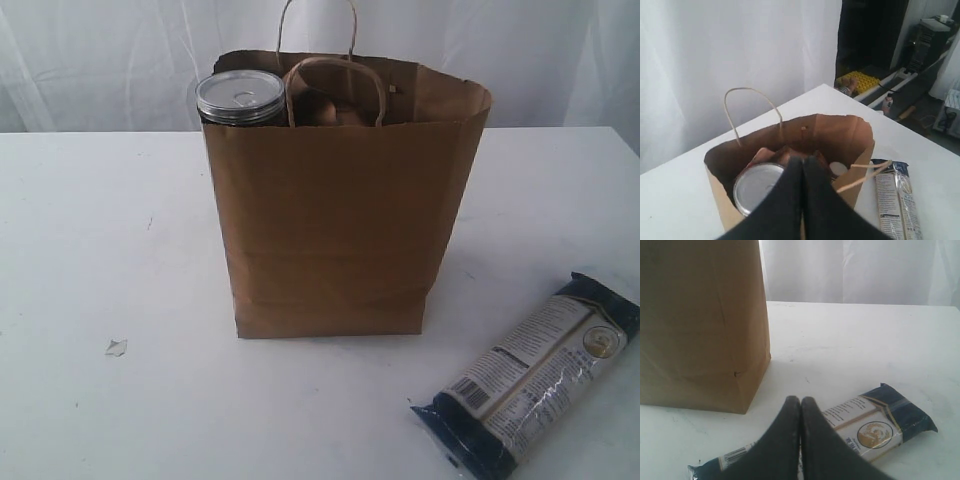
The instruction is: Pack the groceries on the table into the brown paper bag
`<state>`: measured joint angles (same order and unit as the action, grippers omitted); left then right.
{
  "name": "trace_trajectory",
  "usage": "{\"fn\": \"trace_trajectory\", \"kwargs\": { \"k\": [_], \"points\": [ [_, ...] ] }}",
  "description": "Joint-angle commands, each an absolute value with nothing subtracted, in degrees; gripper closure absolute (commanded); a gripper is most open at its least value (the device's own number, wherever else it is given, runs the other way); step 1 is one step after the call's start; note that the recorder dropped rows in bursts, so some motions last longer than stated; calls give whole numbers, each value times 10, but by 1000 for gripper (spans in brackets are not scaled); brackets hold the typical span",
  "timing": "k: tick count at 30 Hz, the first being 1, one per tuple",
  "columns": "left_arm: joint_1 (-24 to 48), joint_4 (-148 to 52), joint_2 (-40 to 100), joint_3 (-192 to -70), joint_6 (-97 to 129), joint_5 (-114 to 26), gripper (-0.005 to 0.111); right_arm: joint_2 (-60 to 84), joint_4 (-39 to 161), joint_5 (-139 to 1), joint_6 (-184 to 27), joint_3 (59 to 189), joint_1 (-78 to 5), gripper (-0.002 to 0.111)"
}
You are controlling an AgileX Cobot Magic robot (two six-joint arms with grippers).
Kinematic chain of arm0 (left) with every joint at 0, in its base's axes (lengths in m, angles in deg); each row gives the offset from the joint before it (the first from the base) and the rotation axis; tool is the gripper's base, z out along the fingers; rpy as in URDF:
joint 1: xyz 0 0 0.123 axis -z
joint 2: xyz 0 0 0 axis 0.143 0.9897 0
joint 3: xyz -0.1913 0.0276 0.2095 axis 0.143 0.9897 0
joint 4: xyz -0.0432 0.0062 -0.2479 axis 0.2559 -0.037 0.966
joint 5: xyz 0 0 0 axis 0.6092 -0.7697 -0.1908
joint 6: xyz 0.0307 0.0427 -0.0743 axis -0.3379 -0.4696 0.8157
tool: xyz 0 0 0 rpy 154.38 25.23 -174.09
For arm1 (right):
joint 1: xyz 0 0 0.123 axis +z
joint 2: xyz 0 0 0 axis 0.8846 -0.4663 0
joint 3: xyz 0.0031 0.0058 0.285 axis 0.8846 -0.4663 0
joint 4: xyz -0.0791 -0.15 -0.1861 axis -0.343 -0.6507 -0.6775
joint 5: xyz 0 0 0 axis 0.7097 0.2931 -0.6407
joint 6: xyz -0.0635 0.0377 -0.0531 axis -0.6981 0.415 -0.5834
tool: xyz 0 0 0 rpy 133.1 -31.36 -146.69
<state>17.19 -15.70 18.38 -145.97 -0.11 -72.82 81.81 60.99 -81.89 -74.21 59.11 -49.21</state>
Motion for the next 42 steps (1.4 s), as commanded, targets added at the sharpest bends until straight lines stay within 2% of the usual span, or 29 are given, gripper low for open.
{"fn": "trace_trajectory", "kwargs": {
  "k": [1,11,16,34,42],
  "points": [
    [170,-146,105,-1372,28,-682,107,821,610,-818,-740,588,-497,108],
    [170,-146,-31,-1250,56,-687,107,821,610,-818,-740,588,-497,108],
    [170,-147,-61,-1242,83,-731,107,821,610,-818,-740,588,-497,108],
    [170,-113,-75,-1232,77,-726,107,821,610,-818,-740,588,-497,108],
    [170,-200,-138,-1178,112,-705,107,821,610,-818,-740,588,-497,108]
  ]
}}
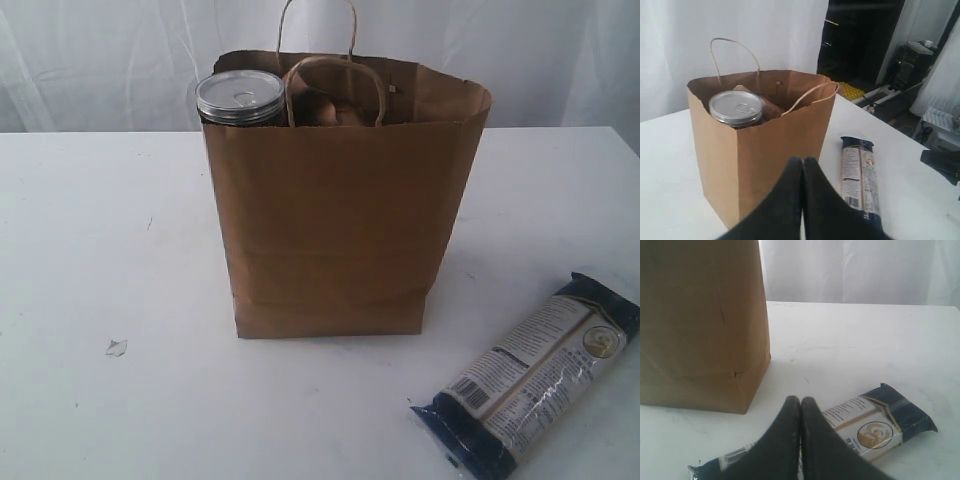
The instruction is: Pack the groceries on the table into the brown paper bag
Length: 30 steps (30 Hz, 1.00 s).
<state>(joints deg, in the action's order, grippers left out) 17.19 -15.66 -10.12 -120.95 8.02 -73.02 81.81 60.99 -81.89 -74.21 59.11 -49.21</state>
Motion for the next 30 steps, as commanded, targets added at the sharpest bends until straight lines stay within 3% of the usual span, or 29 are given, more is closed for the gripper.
{"fn": "trace_trajectory", "kwargs": {
  "k": [1,12,20,30],
  "points": [
    [170,-214,-149,-1161,132,-685,107,821,610,-818,-740,588,-497,108],
    [170,-303,-294,-883,254,-417,107,821,610,-818,-740,588,-497,108],
    [170,-317,-368,-709,254,-406,107,821,610,-818,-740,588,-497,108],
    [170,-336,-395,-705,254,-475,107,821,610,-818,-740,588,-497,108]
  ]
}}
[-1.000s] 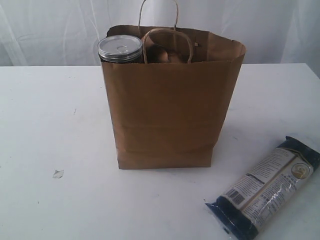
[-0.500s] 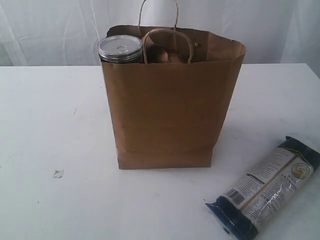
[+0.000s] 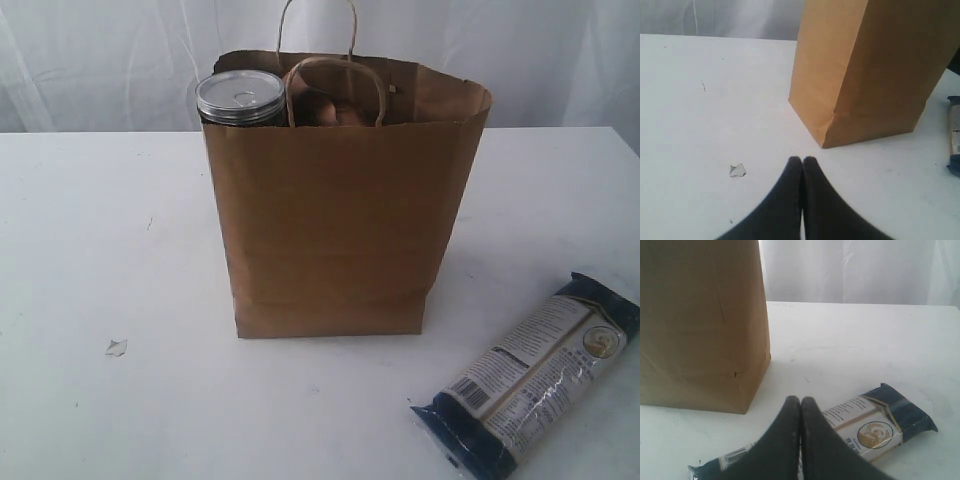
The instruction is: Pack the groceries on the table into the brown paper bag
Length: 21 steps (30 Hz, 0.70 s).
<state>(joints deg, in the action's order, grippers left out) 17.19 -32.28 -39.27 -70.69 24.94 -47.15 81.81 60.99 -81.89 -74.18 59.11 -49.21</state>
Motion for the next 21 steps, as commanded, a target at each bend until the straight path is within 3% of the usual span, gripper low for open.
{"fn": "trace_trajectory", "kwargs": {
  "k": [1,16,21],
  "points": [
    [170,-343,-395,-705,254,-477,107,821,610,-818,-740,588,-497,108],
    [168,-353,-395,-705,247,-516,107,821,610,-818,-740,588,-497,108],
    [102,-353,-395,-705,247,-516,107,821,610,-818,-740,588,-497,108]
  ]
}}
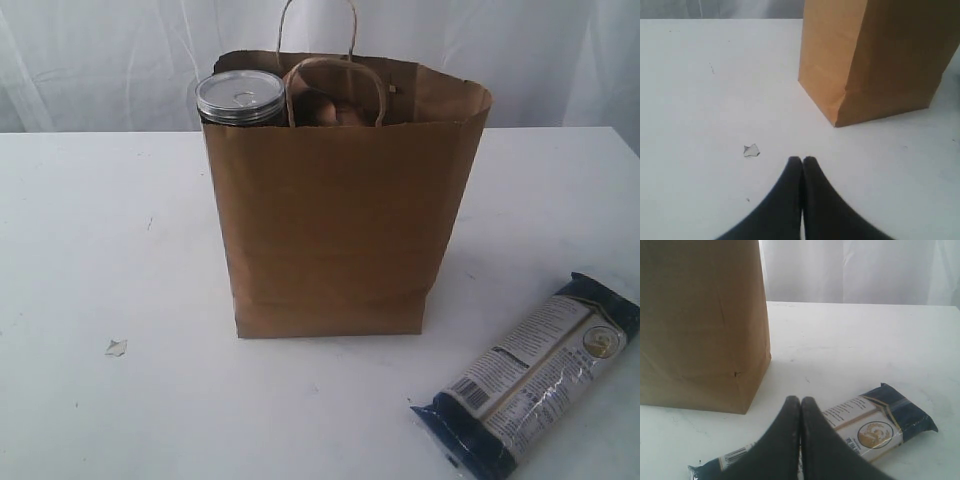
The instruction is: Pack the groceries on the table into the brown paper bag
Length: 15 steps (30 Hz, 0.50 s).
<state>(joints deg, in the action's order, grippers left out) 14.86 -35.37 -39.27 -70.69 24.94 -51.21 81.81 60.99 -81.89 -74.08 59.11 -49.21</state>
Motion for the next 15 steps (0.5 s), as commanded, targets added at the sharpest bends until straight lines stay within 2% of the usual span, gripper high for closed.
{"fn": "trace_trajectory", "kwargs": {
  "k": [1,15],
  "points": [
    [89,-353,-395,-705,247,-516,107,821,610,-818,-740,588,-497,108],
    [-99,-353,-395,-705,247,-516,107,821,610,-818,-740,588,-497,108]
  ]
}}
